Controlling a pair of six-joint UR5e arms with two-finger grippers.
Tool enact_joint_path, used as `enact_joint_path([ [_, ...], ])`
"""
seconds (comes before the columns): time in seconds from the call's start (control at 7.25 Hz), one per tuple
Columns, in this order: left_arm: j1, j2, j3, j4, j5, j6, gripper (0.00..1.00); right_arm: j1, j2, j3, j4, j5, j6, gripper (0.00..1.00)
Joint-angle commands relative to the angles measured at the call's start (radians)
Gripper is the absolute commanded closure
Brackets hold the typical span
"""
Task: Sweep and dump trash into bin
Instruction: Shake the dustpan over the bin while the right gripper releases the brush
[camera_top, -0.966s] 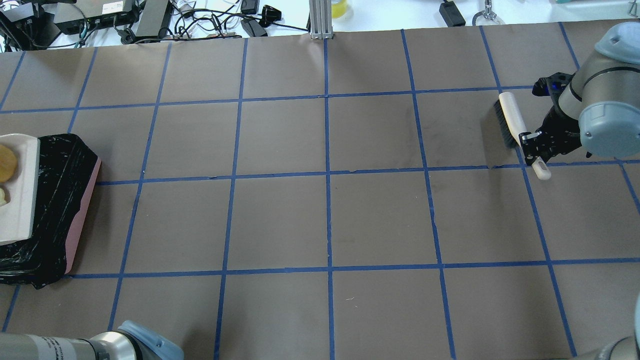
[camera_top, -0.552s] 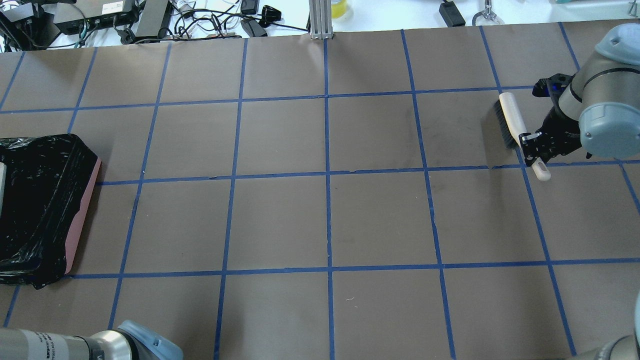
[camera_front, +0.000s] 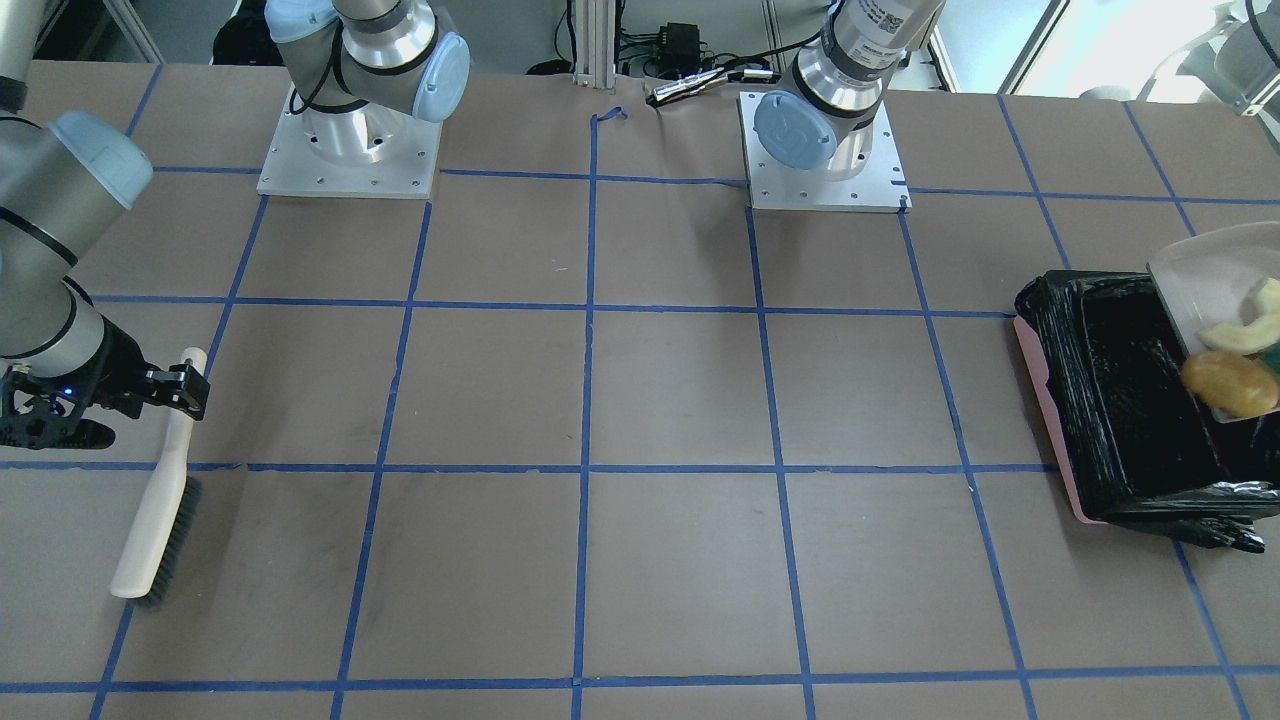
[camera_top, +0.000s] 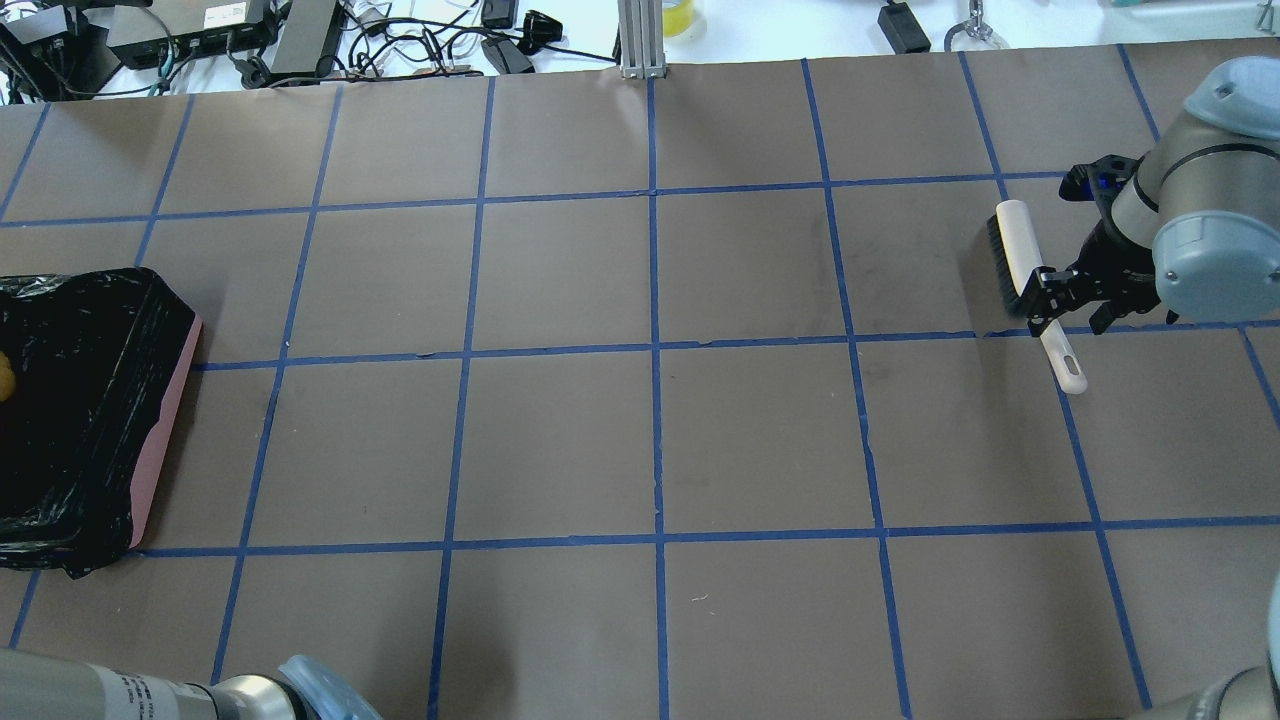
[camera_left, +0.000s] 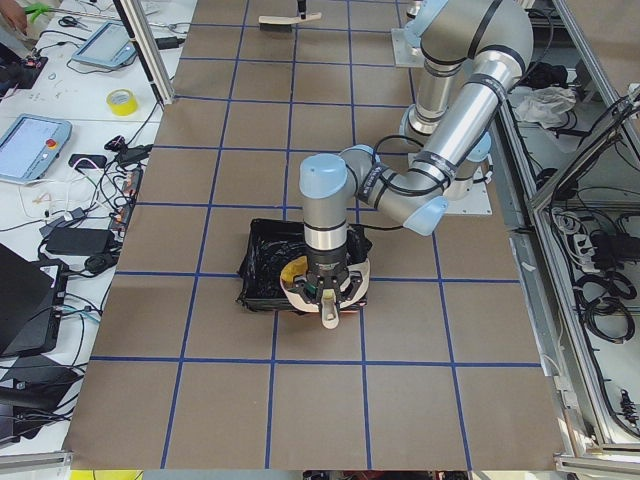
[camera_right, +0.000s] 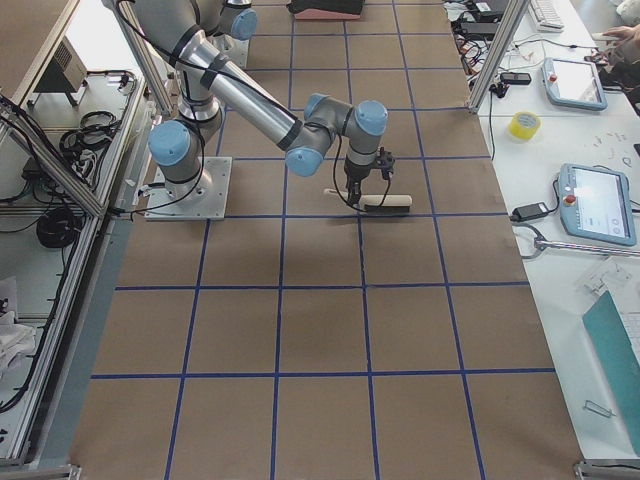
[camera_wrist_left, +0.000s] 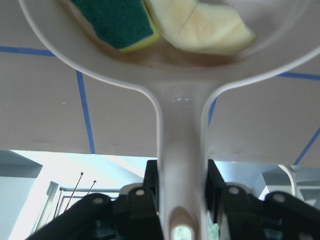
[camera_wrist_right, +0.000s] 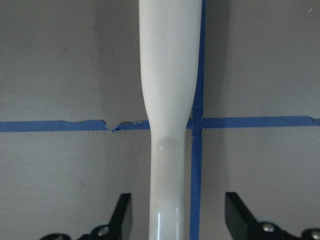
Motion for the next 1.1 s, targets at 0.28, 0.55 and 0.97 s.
enact_joint_path([
  [0.28, -0.224, 0.009, -0.045, 0.118, 0.314, 0.059, 1.0, 0.005, -0.027, -0.042, -0.001, -0.012, -0.022, 0.0],
  [0.55, -0.293, -0.021, -0.059, 0.365, 0.373, 0.199, 1.0, 0.065, -0.091, -0.149, 0.216, 0.014, 0.027, 0.0],
  [0.97, -0.349, -0.044, -0.151, 0.743, 0.38, 0.337, 1.0, 0.33, -0.102, -0.449, 0.577, 0.009, 0.373, 0.0],
])
